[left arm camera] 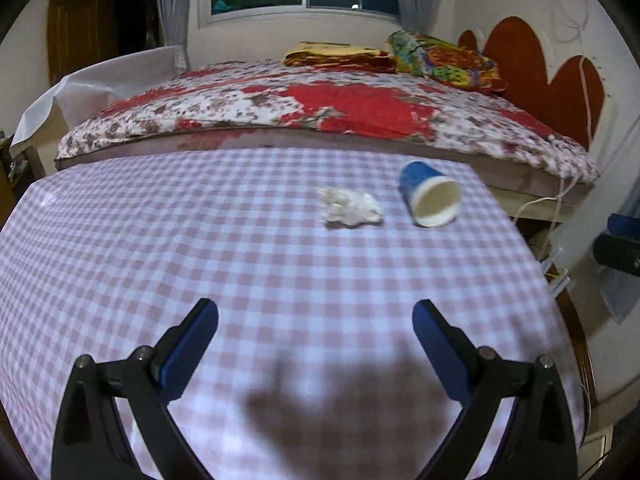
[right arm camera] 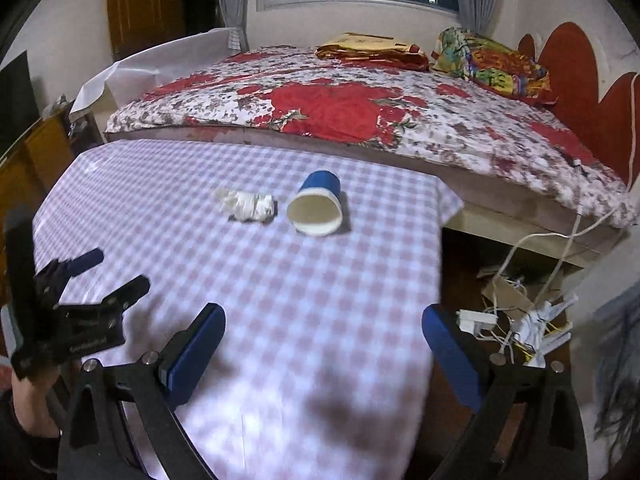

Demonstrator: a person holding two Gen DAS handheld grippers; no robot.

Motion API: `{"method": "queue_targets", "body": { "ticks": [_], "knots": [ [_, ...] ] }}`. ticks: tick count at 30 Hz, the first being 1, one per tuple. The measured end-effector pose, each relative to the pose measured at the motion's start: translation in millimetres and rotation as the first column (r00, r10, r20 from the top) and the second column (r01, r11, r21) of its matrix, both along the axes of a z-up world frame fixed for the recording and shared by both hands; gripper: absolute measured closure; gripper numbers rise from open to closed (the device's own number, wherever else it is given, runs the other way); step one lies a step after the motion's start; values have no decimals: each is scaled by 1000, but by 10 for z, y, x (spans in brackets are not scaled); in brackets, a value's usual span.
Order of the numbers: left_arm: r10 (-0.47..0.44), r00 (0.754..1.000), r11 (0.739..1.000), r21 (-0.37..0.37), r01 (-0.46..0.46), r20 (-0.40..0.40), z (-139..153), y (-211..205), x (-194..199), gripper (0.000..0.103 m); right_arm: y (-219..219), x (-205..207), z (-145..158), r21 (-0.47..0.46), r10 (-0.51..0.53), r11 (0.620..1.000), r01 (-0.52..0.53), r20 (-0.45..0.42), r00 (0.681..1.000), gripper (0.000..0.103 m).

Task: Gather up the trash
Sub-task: 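Move both open tools back toward the white tissue and blue paper cup, then grasp the white tissue with the left tool while the right tool grasps the blue paper cup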

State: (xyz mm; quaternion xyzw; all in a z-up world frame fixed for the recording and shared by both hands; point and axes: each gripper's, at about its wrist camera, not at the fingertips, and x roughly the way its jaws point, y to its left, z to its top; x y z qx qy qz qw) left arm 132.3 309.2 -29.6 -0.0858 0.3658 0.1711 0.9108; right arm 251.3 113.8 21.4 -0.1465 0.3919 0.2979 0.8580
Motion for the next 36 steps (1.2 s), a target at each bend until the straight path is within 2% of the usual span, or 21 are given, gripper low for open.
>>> {"method": "queue_targets", "body": {
  "ticks": [11, 16, 21, 22, 24, 29, 35, 36],
  "knots": [
    [16, 999, 1000, 3, -16, -46, -314, 403, 537, 5, 829, 869, -622, -46, -29, 999, 27, -47, 998, 3],
    [-16, 997, 1000, -1, 16, -77, -483, 392, 814, 5, 1084, 1166, -910, -66, -25, 998, 19, -89, 996, 3],
    [-24, 997, 999, -24, 23, -74, -543, 402, 997, 5, 1199, 1379, -1107, -65, -13, 998, 6, -110, 994, 3],
    [-29, 997, 999, -26, 27, -73, -549, 396, 1036, 5, 1204, 1409, -1124, -66, -11, 998, 4, -108, 994, 6],
    [-40, 997, 999, -29, 38, -69, -556, 384, 1112, 5, 1174, 1481, -1146, -59, -1, 998, -5, -117, 993, 29],
    [-62, 997, 997, -38, 60, -55, -541, 358, 1396, 6, 1044, 1592, -1100, -57, 16, 998, -21, -88, 996, 32],
    [-82, 993, 995, -67, 77, -80, -635, 354, 1716, 10, 860, 1615, -1056, -56, 17, 998, -21, -74, 997, 33],
    [-90, 992, 993, -80, 83, -90, -666, 360, 1766, 14, 840, 1612, -1048, -56, 18, 998, -22, -74, 997, 33]
  ]
}}
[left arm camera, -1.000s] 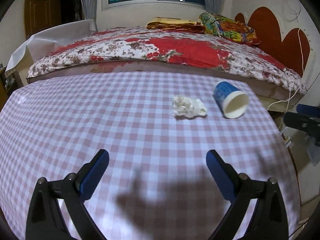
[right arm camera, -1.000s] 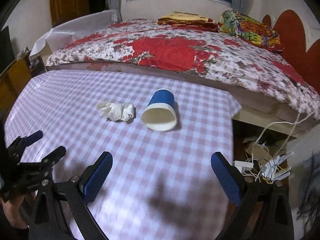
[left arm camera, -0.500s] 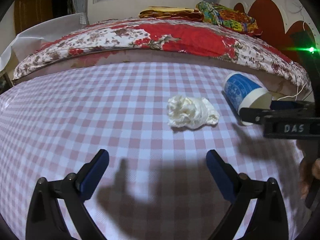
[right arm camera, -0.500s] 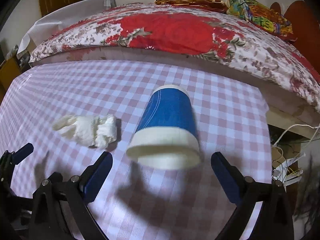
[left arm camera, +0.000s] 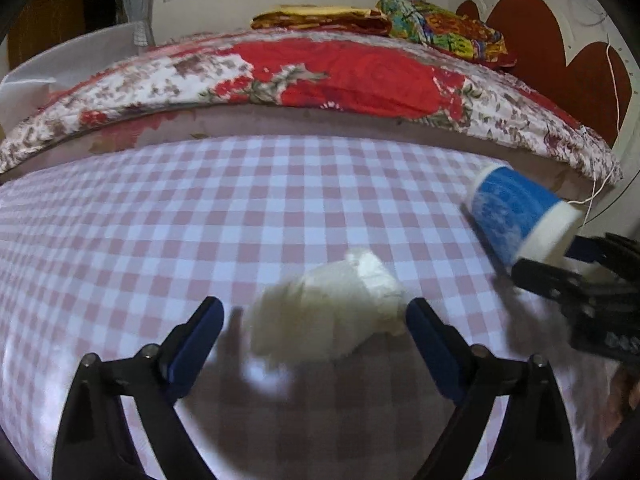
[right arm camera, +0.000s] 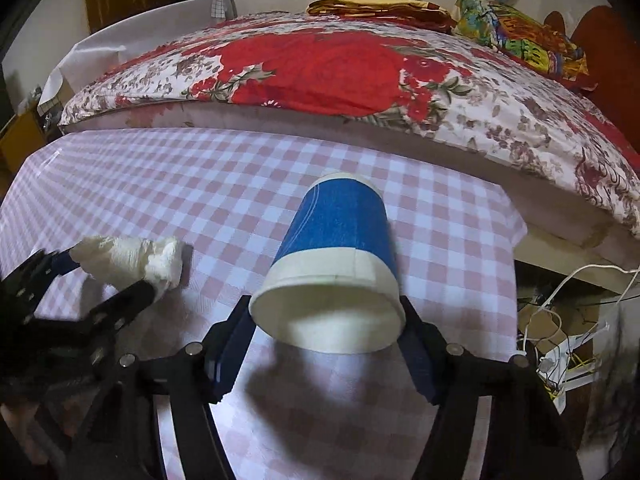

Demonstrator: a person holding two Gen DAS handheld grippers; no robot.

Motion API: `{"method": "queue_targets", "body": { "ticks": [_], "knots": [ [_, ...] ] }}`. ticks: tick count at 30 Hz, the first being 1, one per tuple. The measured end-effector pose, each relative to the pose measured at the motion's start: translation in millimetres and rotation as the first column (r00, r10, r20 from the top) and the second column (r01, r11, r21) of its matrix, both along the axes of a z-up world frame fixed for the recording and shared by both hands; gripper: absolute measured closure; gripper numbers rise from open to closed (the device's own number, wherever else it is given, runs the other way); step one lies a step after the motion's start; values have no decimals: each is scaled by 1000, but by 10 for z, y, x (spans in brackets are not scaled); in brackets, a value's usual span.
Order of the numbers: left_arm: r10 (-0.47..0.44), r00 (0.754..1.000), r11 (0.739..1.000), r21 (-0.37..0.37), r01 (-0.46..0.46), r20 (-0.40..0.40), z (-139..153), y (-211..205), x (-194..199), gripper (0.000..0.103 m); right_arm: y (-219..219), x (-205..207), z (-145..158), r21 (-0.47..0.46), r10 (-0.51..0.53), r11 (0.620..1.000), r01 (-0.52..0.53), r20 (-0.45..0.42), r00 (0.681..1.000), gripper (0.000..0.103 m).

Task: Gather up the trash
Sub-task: 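Grasp the white tissue with the left tool while the right tool grasps the blue paper cup, then carry the white tissue and blue cup over the black bin with both tools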

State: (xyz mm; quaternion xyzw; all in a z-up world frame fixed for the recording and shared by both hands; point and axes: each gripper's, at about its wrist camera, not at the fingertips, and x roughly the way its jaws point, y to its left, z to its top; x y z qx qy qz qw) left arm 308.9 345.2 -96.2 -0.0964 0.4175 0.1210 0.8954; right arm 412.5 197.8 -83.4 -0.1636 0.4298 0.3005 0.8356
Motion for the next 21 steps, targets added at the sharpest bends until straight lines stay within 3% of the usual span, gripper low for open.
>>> {"method": "queue_targets", "body": {
  "ticks": [2, 3, 4, 14, 21],
  "knots": [
    [-17, 1000, 1000, -7, 17, -23, -52, -17, 71, 28, -43, -30, 30, -4, 6, 1000, -6, 9, 1000, 34],
    [-23, 1000, 1000, 17, 23, -17, -37, -48, 77, 41, -66, -48, 50, -4, 6, 1000, -6, 12, 1000, 34],
    [-35, 999, 999, 8, 35, -14, -25, -57, 80, 60, -88, -65, 65, -1, 8, 1000, -8, 13, 1000, 34],
    [-67, 997, 997, 27, 66, 41, 249, -319, -283, 63, -426, -432, 356, 30, 31, 999, -32, 44, 999, 35],
    [-101, 992, 995, 14, 100, 82, 517, -598, -691, 63, -899, -859, 622, 46, 55, 997, -58, 67, 996, 35]
  ]
}}
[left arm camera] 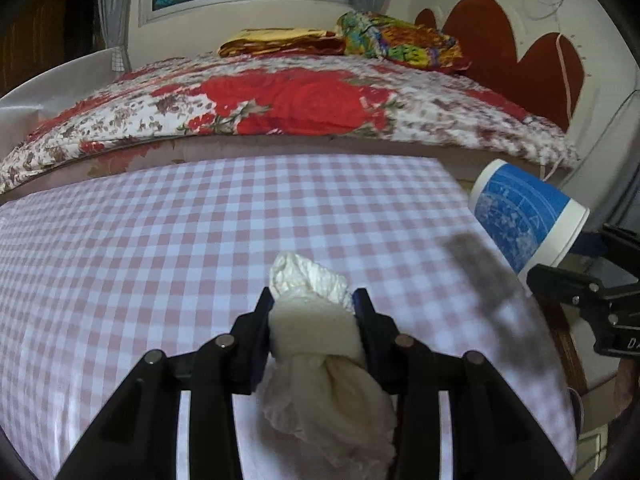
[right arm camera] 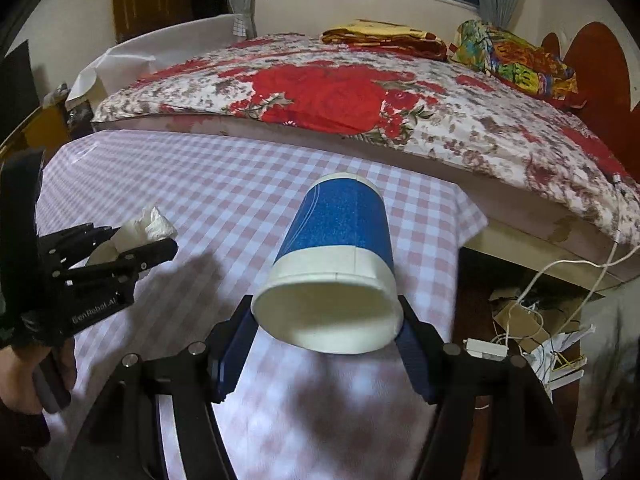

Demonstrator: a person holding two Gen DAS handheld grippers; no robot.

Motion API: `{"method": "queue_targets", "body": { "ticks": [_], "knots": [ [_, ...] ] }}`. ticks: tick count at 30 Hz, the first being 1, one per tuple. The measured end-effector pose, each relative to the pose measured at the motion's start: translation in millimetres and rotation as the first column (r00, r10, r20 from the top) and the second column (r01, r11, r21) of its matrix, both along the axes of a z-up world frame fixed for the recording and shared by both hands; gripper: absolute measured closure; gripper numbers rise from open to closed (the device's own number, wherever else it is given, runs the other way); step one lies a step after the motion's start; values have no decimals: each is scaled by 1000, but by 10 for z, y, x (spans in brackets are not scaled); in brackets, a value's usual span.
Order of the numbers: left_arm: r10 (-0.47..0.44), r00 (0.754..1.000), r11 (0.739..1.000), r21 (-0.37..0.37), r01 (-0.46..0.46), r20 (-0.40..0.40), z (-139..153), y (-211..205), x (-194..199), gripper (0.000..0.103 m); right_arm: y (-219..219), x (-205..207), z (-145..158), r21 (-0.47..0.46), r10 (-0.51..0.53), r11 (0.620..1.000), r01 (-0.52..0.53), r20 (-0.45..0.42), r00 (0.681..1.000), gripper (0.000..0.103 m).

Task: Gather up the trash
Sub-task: 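Carry the white tissue and blue cup over the black bin with both tools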

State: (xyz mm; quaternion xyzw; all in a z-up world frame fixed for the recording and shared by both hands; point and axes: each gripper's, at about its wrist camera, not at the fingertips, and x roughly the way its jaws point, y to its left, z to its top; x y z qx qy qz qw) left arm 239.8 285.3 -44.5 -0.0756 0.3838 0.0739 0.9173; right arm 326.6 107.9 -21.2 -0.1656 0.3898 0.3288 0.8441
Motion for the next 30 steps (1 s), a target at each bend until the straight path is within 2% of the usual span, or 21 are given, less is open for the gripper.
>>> {"method": "queue_targets", "body": {
  "ticks": [12, 19, 27, 30],
  "knots": [
    [-69, 997, 997, -18, 70, 42, 323, -644, -562, 63, -1064, -712, 437, 28, -63, 998, 62, 62, 996, 35],
    [-156, 986, 987, -11, 157, 58, 455, -1180, -773, 63, -1715, -1027, 579, 46, -137, 990, 134, 77, 988, 35],
    [-315, 948, 949, 1, 315, 45, 413, -1989, -921, 63, -2565, -1449, 436, 28, -246, 969, 245, 52, 968, 35],
    [-379, 925, 925, 3, 379, 29, 360, -2315, -948, 63, -2875, -1562, 335, 19, -296, 955, 296, 35, 955, 35]
  ]
}}
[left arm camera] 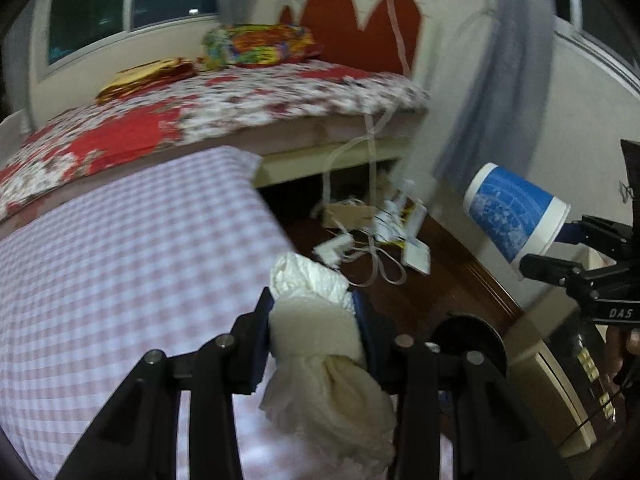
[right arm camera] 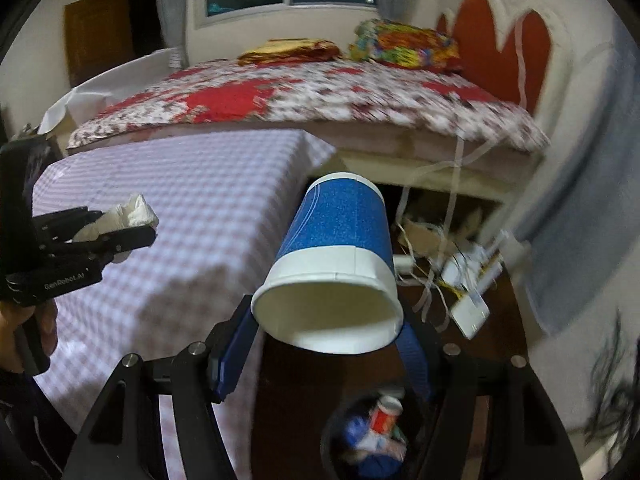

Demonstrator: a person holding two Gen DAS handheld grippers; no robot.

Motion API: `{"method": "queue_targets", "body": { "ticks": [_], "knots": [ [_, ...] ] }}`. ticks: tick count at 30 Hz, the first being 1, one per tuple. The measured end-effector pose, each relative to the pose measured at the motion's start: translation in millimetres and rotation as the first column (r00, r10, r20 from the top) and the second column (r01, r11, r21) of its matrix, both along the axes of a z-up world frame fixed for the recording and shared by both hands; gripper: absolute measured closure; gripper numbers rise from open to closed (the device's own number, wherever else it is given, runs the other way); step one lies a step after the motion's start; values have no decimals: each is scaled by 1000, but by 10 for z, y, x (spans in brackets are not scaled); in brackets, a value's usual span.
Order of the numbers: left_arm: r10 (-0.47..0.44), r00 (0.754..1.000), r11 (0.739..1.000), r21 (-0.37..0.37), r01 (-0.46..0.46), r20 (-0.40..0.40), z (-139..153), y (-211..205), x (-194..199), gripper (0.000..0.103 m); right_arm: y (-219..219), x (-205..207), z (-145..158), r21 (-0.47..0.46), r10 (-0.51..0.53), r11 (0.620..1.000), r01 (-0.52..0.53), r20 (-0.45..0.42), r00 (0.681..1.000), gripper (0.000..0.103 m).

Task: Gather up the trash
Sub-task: 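Carry the white tissue and blue cup over the black bin with both tools, then open both tools to drop the tissue and cup into the bin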

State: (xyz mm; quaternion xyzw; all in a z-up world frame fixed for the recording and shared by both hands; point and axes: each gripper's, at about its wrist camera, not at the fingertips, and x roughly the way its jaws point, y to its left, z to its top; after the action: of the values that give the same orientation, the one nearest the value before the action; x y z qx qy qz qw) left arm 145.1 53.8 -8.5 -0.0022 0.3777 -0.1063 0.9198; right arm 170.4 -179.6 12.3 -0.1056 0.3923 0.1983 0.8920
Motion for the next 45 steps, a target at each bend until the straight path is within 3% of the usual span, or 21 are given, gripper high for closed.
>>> {"method": "queue_targets", "body": {
  "ticks": [11, 24, 34, 45],
  "knots": [
    [-146, 988, 989, 4, 147, -46, -163, -825, -83, 63, -850, -303, -326, 15, -155, 988, 156, -55, 986, 35],
    [-288, 943, 955, 27, 296, -166, -612, -1620, -191, 63, -1474, -546, -817, -4, -244, 969, 246, -142, 959, 35],
    [-325, 911, 939, 27, 343, -253, -940, -1936, -108, 63, -1713, -635, -1192, -32, -273, 962, 272, -208, 939, 35],
    [-346, 855, 925, 13, 380, -387, -1383, -2225, 10, 63, -1757, -580, -1667, -83, -251, 968, 237, -293, 923, 35]
  ]
}}
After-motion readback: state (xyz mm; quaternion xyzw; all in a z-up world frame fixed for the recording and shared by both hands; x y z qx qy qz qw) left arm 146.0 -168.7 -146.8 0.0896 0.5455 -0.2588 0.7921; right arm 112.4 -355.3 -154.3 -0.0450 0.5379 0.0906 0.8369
